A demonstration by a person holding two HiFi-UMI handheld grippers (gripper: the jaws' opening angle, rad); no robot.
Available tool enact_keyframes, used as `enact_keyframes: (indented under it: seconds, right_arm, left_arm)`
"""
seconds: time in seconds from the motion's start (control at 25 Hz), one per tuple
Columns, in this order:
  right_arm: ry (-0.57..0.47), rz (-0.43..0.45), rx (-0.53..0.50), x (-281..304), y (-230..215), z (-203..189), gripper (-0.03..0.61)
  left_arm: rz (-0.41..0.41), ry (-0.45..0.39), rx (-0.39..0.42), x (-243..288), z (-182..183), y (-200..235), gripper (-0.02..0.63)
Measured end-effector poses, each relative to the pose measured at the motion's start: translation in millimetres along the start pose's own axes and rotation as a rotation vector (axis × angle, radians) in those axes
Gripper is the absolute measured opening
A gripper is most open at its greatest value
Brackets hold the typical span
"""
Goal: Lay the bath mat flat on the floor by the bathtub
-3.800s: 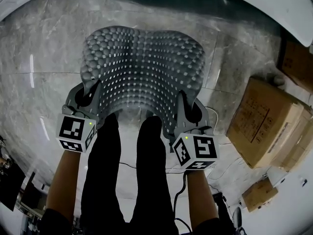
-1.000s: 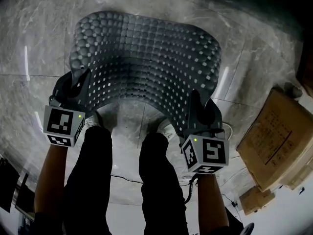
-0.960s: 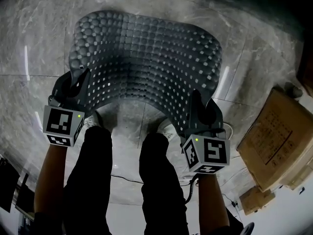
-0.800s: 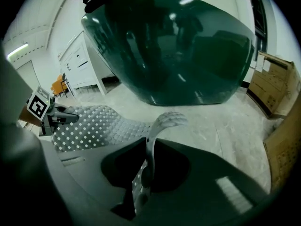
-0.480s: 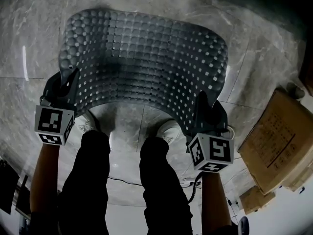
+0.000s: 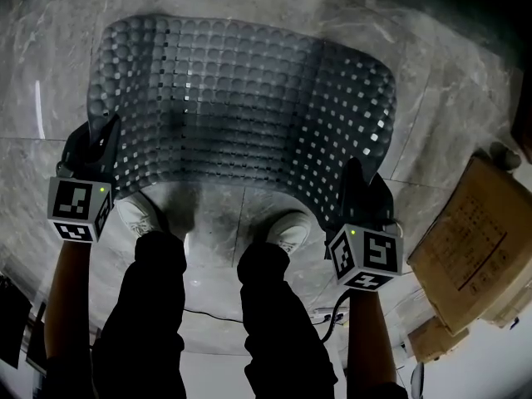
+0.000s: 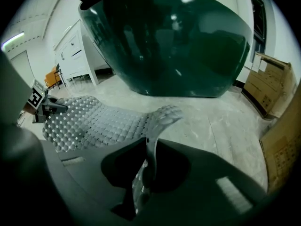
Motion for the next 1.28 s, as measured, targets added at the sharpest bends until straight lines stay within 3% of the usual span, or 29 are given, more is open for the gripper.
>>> enact_keyframes:
  seconds: [0.84, 1.28]
  right_arm:
    - [0.017, -0.103, 0.0, 58, -37, -55, 0.058]
    - [0.04, -0.126, 0.014, 81, -50, -73, 0.075]
  left_arm:
    - [0.096, -0.001, 0.033, 38, -63, 41, 0.038]
    - [0.089, 0.02, 0.013, 52, -83, 58, 0.051]
Point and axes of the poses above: the fingertips, and each gripper's own axes: x forward along the fingers, y to its left, z out of its top, the point moved 10 cm from there along -x, backward along the fingers, and after that the axes turned 11 degrees about -z, right-handed, at the moved point
